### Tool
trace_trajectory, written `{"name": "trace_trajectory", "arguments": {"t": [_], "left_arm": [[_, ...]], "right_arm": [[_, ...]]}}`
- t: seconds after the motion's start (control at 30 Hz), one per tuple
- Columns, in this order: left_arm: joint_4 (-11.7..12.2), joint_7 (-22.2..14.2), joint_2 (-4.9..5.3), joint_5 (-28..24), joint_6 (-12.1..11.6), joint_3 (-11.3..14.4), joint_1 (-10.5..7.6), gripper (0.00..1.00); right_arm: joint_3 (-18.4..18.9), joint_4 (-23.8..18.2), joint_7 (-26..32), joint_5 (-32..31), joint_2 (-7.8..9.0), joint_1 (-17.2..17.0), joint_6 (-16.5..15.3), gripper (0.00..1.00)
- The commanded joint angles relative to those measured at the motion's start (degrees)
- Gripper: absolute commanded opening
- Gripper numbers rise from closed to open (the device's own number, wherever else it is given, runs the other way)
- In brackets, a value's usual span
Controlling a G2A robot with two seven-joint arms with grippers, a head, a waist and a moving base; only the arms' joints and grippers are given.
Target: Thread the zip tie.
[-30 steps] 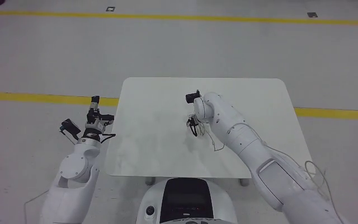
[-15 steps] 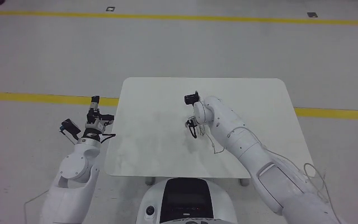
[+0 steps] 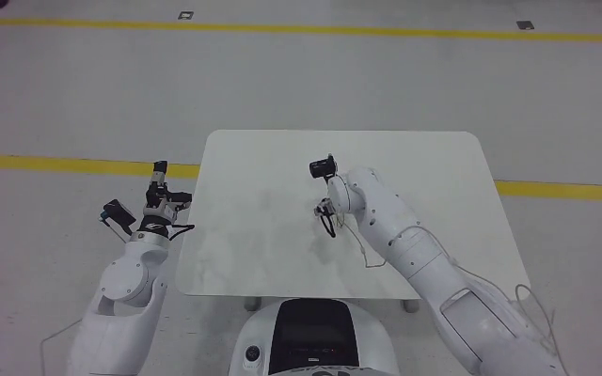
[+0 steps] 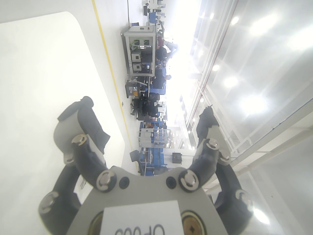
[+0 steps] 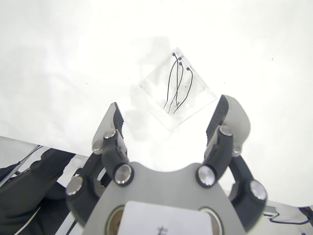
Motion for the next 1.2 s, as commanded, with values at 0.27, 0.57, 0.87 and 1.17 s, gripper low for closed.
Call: {"name": "trace_trajectory", "arguments": {"t": [0.27,0.57,0.87,1.17], "left_arm": [[0.00,0.00,0.00,0.00,0.00,0.00,0.00,1.00],[0.00,0.00,0.00,0.00,0.00,0.00,0.00,1.00],[0.00,0.00,0.00,0.00,0.00,0.00,0.00,1.00],[0.00,0.00,0.00,0.00,0.00,0.00,0.00,1.00]], "right_arm": [[0.26,-0.84,0.66,-1.29,-0.03,-1.16,-0.28,0.42],[-1.36,4.27,-1.38,-0.58,-1.36,0.58,-0.64,0.34],[-2.74,9.05,-2.88,0.60,-2.86,2.69,-0.67,0.24],[-3.67,13.87,-3.61,1.57,-4.23,4.63,-0.92,0.19]]}}
